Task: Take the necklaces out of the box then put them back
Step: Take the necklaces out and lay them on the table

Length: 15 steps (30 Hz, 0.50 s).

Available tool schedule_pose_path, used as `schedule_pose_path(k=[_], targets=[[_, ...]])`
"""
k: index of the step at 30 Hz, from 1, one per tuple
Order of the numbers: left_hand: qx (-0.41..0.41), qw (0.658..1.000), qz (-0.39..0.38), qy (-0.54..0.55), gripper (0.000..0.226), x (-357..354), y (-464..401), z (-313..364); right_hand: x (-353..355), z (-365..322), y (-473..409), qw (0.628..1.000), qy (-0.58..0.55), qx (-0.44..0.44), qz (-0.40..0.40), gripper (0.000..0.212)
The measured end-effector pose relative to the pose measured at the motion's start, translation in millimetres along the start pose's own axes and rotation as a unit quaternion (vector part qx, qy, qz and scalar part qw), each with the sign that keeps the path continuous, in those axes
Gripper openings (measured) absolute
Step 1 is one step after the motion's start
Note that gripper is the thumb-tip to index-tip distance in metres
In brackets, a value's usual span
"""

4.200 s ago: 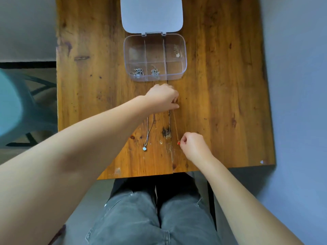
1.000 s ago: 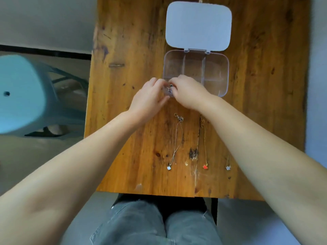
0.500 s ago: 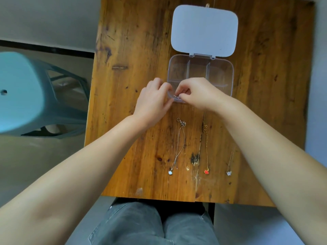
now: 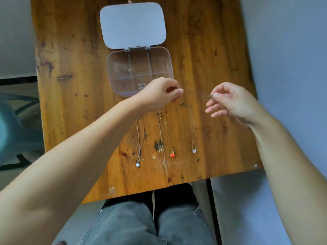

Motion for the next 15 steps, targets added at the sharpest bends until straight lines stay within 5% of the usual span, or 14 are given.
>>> schedule_pose_path(k=[6,15], targets=[[-0.015,0.959,-0.154,-0.236,0.021,-49,-56,8,1,89,58,0.990,-0.116,-0.061,0.050,0.028],[-0.063,0.930,-0.137,-0.336,0.015,-106,-94,15,-65,127,85,0.976,0.156,0.007,0.151,0.011]])
Point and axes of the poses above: each hand's wrist, its own y-axis away from the middle knuckle, its own x-axis out of the back of the hand, z = x × y, the point moved 3 cm from there along -y, towards the middle knuckle, and after that the axes turned 10 degrees about y, right-handed, at the moved point
